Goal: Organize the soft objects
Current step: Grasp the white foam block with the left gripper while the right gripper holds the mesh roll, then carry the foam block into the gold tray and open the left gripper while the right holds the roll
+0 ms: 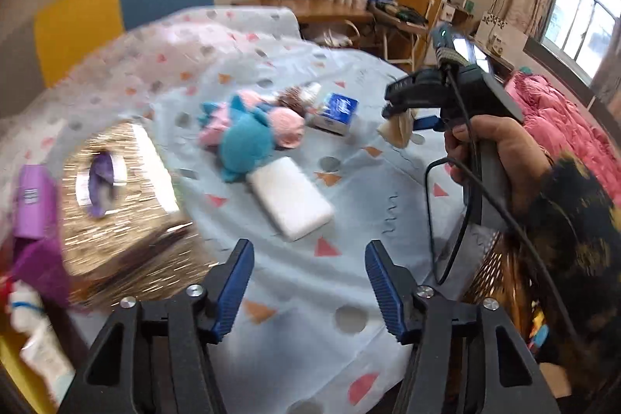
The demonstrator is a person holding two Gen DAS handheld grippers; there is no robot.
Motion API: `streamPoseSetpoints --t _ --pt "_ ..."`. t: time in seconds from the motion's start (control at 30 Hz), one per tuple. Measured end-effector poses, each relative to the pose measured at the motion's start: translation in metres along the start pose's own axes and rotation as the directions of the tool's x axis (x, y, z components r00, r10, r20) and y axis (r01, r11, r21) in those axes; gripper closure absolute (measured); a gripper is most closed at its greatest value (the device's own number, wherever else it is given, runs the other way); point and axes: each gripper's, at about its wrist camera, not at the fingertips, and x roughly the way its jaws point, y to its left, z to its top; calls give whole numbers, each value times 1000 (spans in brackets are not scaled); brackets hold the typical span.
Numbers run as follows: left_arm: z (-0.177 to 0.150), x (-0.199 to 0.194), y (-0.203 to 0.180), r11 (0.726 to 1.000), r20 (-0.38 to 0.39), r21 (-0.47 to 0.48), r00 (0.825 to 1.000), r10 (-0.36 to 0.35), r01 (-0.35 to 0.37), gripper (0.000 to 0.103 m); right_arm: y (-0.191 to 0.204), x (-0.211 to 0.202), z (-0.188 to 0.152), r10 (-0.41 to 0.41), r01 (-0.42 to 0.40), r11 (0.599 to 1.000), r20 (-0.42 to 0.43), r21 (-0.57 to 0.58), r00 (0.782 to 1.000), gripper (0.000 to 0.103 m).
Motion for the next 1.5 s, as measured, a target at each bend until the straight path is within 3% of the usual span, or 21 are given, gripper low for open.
streamPoseSetpoints --t 0.13,0.3,0.5,0.6,0.63,0.7,0.77,0.9,0.97,1.07,1.2,1.33,1.5 --pt "23 41 -10 998 -73 -43 996 46 -49 43 -3 4 6 29 -29 999 4 17 1000 57" --pt "46 95 -8 982 -187 -117 975 123 -146 38 -5 6 6 53 -53 998 -9 27 999 57" --pt "54 133 5 956 -233 -184 955 185 -230 29 -2 9 5 79 -78 997 -27 17 997 57" --pt "49 147 14 950 -283 -222 947 155 -222 30 0 13 5 80 -80 997 -42 6 996 57" --pt "47 151 14 953 -290 -216 946 146 -213 35 1 14 4 74 -74 997 -47 -1 996 57" --pt "43 151 10 962 -266 -165 949 168 -216 43 5 17 3 49 -50 998 -62 -28 997 57" --pt "36 145 4 978 -238 -128 962 134 -168 46 8 26 2 23 -28 998 -97 -51 995 57" --pt "13 129 -9 991 -194 -27 974 121 -129 45 16 47 -4 -30 10 995 -200 -101 979 57" --pt "0 122 -15 991 -156 33 979 132 -129 42 19 49 -5 -49 24 992 -201 -124 978 56" --pt "-6 118 -13 992 -154 40 980 126 -121 42 22 52 -8 -72 41 988 -207 -148 976 53" --pt "3 114 -14 989 -179 35 973 148 -144 47 30 55 -12 -102 65 981 -201 -183 974 51" --pt "20 81 -18 992 -95 34 988 124 -121 47 31 57 -13 -108 69 978 -198 -195 974 49" --pt "71 31 9 992 19 -45 993 120 -119 46 36 58 -17 -116 75 976 -192 -205 975 49"
